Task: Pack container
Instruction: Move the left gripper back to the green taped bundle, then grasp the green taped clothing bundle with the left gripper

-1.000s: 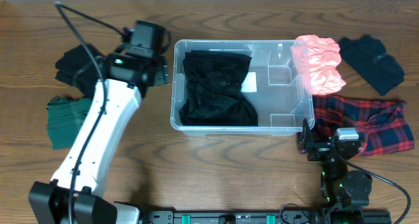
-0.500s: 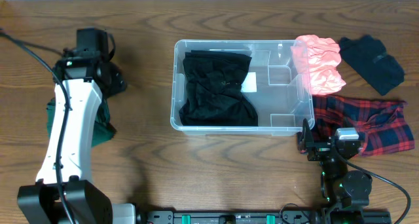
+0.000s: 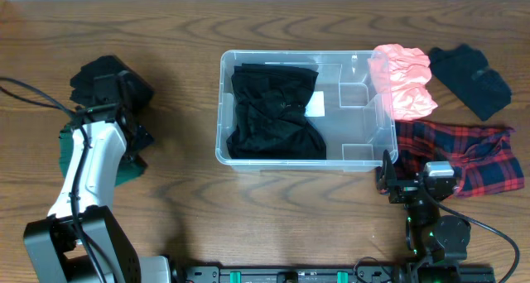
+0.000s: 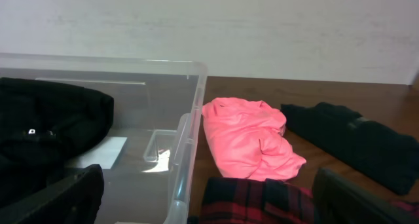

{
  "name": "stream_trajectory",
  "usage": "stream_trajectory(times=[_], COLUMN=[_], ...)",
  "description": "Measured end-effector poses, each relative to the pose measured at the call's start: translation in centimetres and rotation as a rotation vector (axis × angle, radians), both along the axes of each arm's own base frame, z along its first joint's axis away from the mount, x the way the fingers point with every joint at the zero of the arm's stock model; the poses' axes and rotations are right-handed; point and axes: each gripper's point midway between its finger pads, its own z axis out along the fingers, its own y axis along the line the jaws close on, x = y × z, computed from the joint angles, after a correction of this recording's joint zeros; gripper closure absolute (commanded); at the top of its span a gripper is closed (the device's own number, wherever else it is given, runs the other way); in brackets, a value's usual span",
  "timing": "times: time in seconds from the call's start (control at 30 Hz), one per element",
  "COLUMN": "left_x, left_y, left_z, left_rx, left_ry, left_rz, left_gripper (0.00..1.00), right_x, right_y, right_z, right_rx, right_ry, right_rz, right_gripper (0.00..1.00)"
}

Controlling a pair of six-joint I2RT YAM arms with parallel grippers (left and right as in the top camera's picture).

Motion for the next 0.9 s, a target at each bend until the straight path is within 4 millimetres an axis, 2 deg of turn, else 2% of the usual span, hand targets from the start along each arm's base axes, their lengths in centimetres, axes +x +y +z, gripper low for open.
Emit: stream_trajectory(times=[0.1,0.33,0.53,0.9], left_x=[0.2,2.1,2.1,3.8], left_y=[0.4,0.1,-0.1,0.1], left_z=[-0.2,-0.5,-1.2,-2.7], left_rx=[0.000,-0.022,-0.025,-0.022], left_ry=[-0.016,-0.080,-0.077,-0.093], left_rz=[0.005,-0.062,-0.102,-0.136], left_gripper=[0.02,0.02,0.02,0.02], right_x=[0.0,0.0,0.0,0.0], right_y=[0.0,0.0,0.0,0.0], right_z=[0.0,0.0,0.0,0.0], right_rx=[0.000,0.000,0.000,0.000], right_ry=[0.000,0.000,0.000,0.000], right_rz=[0.000,0.000,0.000,0.000], right_gripper=[0.01,0.01,0.01,0.01])
